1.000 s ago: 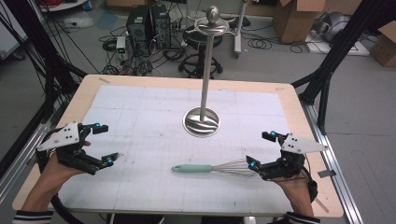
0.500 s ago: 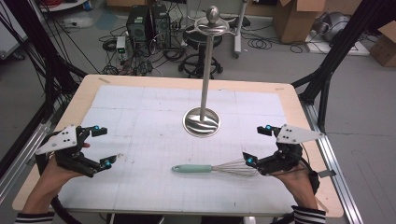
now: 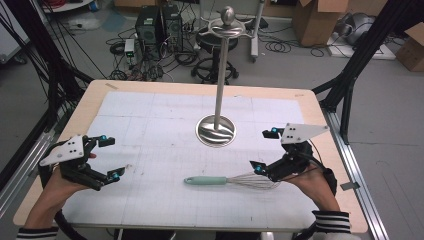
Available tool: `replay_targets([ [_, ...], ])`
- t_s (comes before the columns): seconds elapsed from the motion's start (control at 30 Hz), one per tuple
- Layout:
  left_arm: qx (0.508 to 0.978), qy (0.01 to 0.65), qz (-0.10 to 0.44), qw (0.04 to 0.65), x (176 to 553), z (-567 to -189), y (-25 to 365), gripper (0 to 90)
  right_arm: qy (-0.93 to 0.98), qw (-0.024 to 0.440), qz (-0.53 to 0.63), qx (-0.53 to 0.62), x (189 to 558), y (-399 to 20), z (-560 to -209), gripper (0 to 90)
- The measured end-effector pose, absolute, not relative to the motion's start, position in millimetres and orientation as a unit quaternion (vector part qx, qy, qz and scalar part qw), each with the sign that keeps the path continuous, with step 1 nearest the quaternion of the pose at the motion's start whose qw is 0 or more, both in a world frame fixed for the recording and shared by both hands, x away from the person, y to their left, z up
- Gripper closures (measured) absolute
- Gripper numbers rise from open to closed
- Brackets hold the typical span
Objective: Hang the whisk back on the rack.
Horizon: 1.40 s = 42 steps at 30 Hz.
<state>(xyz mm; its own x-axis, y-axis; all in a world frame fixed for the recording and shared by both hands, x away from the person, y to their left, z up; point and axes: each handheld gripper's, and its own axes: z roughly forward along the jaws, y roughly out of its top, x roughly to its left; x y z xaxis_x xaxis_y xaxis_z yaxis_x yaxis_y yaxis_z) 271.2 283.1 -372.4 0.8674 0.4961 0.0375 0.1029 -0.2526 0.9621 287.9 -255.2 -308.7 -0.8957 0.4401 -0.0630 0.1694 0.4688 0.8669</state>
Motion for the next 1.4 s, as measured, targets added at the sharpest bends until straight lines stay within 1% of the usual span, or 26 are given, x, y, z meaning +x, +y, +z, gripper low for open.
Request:
replay_targets([
  [0.37, 0.775, 0.195, 0.171, 0.577, 270.7, -372.2, 283.5, 1.7, 0.884, 0.106, 0.438, 0.125, 297.5, -223.4, -316.0, 0.9],
  [0.4, 0.775, 0.196, 0.172, 0.576, 270.7, -372.3, 283.3, 1.7, 0.891, 0.094, 0.427, 0.119, 298.7, -216.0, -319.1, 0.8],
  [0.53, 0.776, 0.194, 0.172, 0.575, 270.2, -372.2, 282.5, 1.7, 0.906, 0.085, 0.401, 0.105, 301.5, -201.7, -324.4, 0.9],
  [0.9, 0.776, 0.194, 0.174, 0.574, 270.4, -372.4, 282.2, 1.7, 0.926, 0.072, 0.364, 0.077, 306.0, -174.9, -332.2, 0.9],
  [1.4, 0.782, 0.194, 0.171, 0.568, 271.6, -374.2, 280.5, 1.7, 0.953, 0.049, 0.294, 0.057, 310.3, -146.2, -357.7, 0.9],
])
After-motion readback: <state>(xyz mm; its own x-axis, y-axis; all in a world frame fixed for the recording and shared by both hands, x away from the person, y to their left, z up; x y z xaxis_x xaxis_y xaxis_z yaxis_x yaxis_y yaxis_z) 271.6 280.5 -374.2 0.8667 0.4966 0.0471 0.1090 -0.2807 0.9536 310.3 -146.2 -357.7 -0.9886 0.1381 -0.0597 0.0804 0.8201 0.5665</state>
